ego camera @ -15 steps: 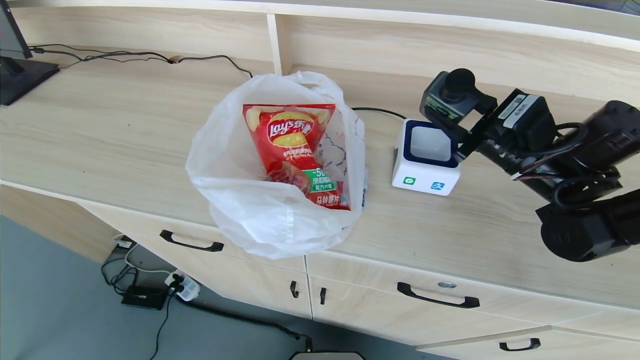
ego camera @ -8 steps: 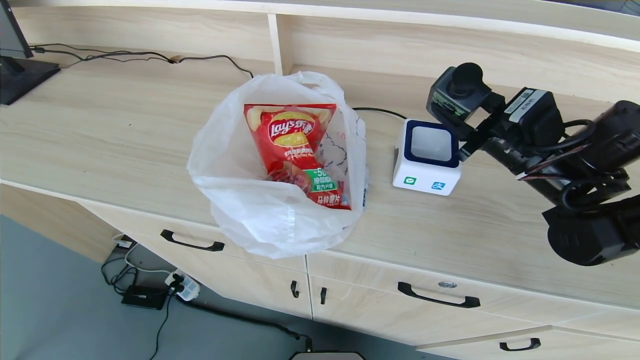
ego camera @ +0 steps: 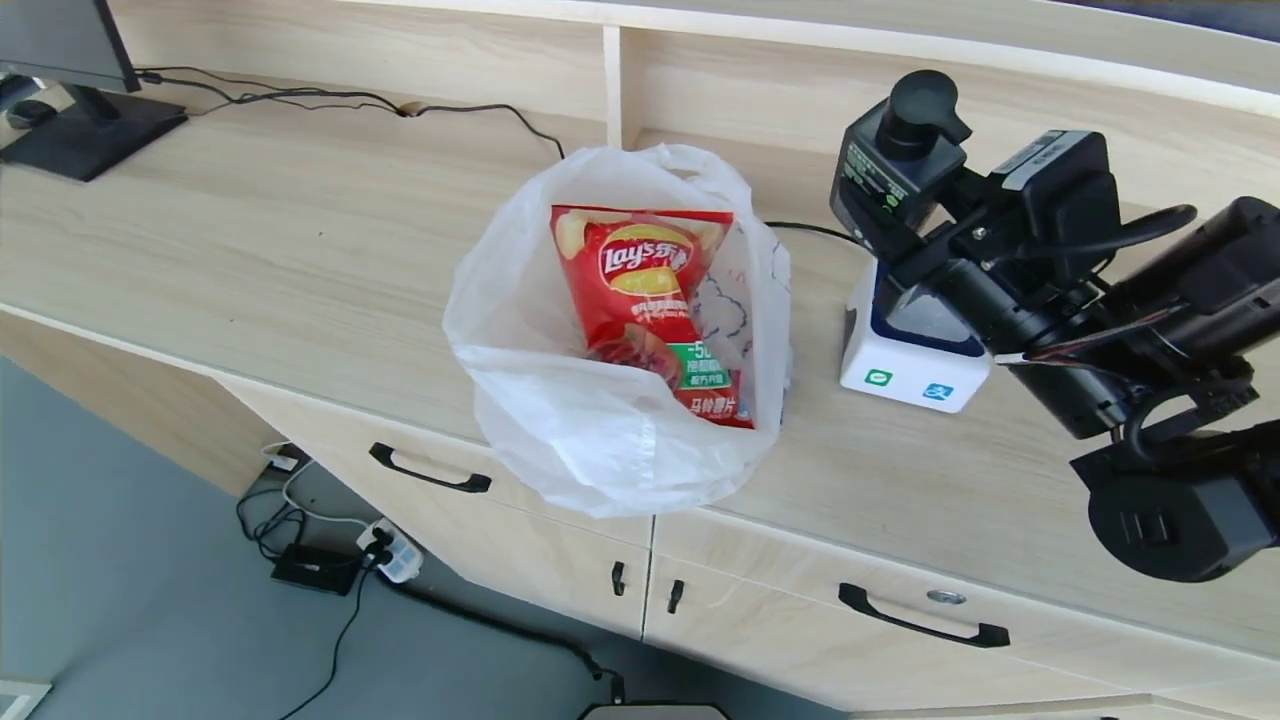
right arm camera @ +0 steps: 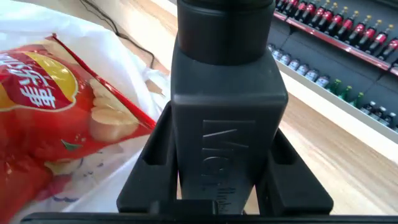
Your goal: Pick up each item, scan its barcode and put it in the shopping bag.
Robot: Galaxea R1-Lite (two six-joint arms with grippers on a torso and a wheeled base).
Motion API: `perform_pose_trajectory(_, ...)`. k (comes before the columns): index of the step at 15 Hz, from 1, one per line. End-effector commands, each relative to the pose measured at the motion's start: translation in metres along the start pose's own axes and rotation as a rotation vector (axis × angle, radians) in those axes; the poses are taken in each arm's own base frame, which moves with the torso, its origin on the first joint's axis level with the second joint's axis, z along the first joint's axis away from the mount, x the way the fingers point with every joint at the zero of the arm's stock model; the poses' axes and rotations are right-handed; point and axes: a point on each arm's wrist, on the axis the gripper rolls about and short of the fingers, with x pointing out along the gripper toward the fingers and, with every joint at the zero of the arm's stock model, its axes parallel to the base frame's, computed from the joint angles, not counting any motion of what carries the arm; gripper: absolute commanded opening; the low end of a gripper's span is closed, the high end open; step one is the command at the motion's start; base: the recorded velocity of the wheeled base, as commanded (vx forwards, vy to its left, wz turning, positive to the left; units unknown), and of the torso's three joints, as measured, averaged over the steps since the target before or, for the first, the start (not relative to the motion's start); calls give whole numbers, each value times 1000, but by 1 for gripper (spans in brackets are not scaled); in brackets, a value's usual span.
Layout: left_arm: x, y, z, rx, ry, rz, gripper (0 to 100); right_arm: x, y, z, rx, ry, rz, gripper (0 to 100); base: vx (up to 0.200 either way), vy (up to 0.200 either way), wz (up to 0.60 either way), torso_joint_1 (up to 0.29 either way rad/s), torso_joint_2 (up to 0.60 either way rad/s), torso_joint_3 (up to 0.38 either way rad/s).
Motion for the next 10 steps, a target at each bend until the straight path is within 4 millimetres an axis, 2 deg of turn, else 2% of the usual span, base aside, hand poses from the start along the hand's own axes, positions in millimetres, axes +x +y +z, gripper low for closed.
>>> perform_pose_trajectory(1, 0, 0, 0, -1, -1, 0, 100, 0, -1, 3, 11, -8, -5, 0, 0, 0, 600, 12, 2, 2)
perform_pose_trajectory(3, 0, 0, 0, -1, -1, 0, 100, -1, -9, 0, 30, 3, -37, 0, 0, 0, 600, 2, 2, 7)
perform_pose_trajectory(6, 0, 0, 0, -1, -2, 0, 100, -2, -19, 12, 148, 41, -191, 0, 0, 0, 0, 0, 0, 0)
perform_pose_trajectory(10, 0, 0, 0, 1, -1, 0, 100, -13, -10, 18, 168, 56, -155, 0, 0, 0, 0, 0, 0, 0)
